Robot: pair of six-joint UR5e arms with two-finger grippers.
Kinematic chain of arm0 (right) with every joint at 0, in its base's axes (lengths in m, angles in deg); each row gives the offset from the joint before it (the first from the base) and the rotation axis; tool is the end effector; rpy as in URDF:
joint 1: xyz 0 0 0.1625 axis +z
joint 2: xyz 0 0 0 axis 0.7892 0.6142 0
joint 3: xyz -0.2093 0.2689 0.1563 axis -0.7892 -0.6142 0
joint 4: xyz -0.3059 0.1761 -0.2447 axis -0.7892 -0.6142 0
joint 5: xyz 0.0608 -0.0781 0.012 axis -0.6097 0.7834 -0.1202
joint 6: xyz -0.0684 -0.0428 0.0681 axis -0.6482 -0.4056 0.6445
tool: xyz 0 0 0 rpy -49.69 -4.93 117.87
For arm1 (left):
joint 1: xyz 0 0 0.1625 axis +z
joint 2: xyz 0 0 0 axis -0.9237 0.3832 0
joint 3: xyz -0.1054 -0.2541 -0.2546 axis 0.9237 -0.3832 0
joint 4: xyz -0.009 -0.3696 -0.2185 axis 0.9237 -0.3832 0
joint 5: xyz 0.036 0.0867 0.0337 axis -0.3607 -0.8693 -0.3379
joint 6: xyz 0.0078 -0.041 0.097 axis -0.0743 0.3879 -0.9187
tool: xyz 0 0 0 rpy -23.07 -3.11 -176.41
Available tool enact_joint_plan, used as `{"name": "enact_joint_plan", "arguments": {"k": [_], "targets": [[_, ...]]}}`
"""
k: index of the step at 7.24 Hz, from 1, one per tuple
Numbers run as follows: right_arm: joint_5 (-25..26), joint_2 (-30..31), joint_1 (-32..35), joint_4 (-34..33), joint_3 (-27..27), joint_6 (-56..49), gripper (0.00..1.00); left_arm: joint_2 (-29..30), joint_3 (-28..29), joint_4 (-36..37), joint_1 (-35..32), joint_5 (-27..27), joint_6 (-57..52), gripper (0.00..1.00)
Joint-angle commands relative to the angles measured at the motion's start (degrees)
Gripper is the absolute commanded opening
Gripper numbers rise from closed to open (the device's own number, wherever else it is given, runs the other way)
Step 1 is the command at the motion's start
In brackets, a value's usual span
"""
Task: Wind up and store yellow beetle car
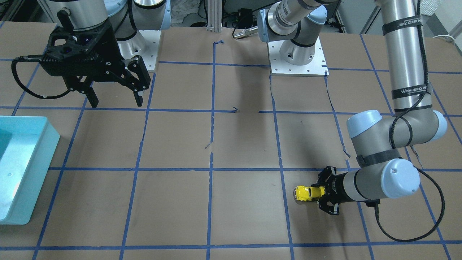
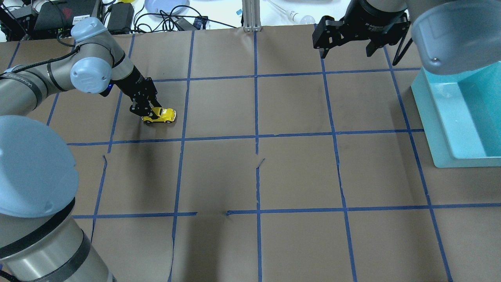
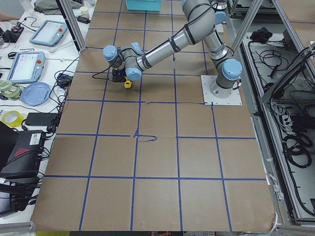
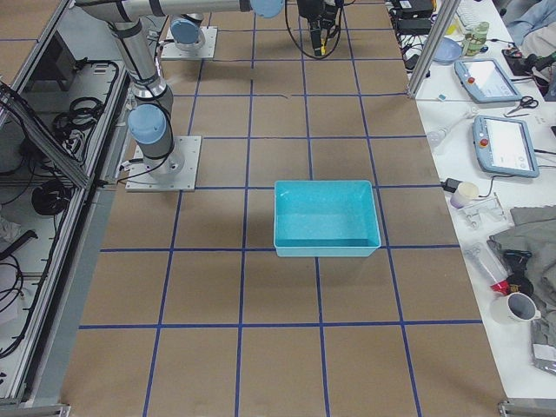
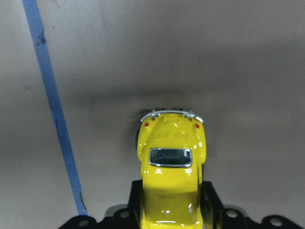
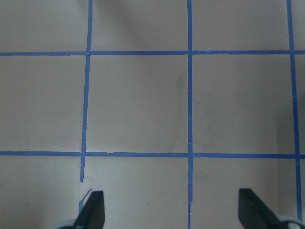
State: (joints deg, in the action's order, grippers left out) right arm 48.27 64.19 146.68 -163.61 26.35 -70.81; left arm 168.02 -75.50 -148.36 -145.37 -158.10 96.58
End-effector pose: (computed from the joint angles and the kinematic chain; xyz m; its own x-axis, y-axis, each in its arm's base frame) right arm 0.1780 -0.5264 0.4674 -0.9990 -0.0228 -0.0373 -0.0128 0.9683 -0.2493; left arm -0.0128 -0.6585 0.1346 -0.0793 -0.9846 -0.1556 -0.9761 0.0450 0.2127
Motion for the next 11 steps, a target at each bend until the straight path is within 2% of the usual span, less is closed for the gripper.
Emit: {"name": "enact_joint_plan", "arguments": {"k": [1,4,8,9,10,11], "targets": [[-0.24,0.03,0.00,-0.01,0.00,-0.10,1.00,0.27,0.49,-0.13,0.47,-0.21,-0.25,0.00],[0.46,-0.06,0.00,-0.01,0.09,-0.71,1.00,0.62,0.40,-0.13,3.18,-0.74,-4.46,0.00],[0.90,0.47,-0.09,1.03,0.18,-0.71,1.00,1.23,0.23,-0.13,3.63,-0.48,-4.47,0.00],[0.90,0.64,-0.09,3.31,-0.35,-0.71,1.00,0.97,-0.21,0.65,3.63,-0.48,-4.04,0.21],[0.90,1.26,-0.09,7.68,-1.22,-0.63,1.00,1.23,-0.48,2.66,3.63,-0.91,0.75,0.62],[0.90,1.44,-0.18,9.12,-1.23,-0.63,1.00,1.23,-0.57,2.68,3.63,-0.83,1.76,0.67]]}}
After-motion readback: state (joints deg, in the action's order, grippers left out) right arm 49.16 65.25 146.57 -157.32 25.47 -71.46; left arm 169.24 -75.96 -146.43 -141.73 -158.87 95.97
